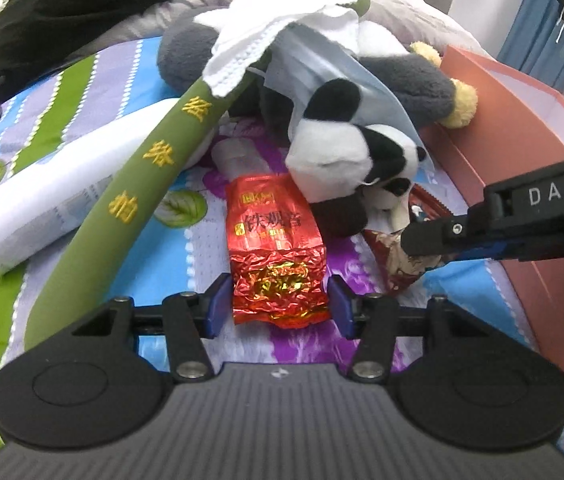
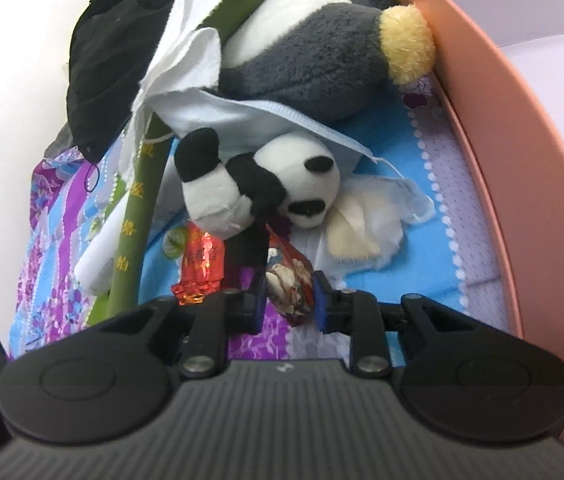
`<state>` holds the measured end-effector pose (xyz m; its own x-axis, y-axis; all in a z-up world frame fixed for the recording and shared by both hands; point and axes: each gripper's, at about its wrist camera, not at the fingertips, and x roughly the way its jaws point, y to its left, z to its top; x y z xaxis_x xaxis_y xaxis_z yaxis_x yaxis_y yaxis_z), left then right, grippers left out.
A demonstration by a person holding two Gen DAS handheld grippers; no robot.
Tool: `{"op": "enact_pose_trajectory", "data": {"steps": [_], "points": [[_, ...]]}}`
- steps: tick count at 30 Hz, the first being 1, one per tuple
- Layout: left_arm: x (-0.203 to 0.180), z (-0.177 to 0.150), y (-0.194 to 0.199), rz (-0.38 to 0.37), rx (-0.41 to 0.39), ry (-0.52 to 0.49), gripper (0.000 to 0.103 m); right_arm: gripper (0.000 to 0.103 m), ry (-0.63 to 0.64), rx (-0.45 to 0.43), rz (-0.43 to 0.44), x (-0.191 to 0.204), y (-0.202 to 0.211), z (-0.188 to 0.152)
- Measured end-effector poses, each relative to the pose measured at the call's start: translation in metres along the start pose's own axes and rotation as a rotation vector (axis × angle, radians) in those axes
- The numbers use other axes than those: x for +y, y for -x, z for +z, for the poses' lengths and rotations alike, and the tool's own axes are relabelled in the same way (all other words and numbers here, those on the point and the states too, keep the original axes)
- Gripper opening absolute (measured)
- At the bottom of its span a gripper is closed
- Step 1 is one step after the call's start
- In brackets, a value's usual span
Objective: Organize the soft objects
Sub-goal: 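Grasp the red tea packet with the left tool while the right tool grasps a brown snack packet, then carry the red tea packet and brown snack packet over the pink box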
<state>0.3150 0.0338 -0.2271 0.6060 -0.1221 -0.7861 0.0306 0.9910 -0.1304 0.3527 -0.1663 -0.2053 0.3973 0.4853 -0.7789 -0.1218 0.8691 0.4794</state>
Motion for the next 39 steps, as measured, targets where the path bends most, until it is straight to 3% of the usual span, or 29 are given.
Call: {"op": "enact_pose_trajectory", "data": {"steps": [15,30,39], "points": [[-0.003,-0.030,0.100,-0.013,-0.036,0.100,0.057,0.027,0.086,-0.068,-0.072,0.020,0.066,-0.054],[-0.028,-0.059,0.191,-0.060,-0.082,0.093,0.057,0.027,0.094,-0.182,-0.088,0.041,0.150,-0.117],[-0.046,-0.032,0.219,-0.124,-0.129,0.080,0.057,0.027,0.110,-0.294,-0.095,0.046,0.192,-0.109]]}}
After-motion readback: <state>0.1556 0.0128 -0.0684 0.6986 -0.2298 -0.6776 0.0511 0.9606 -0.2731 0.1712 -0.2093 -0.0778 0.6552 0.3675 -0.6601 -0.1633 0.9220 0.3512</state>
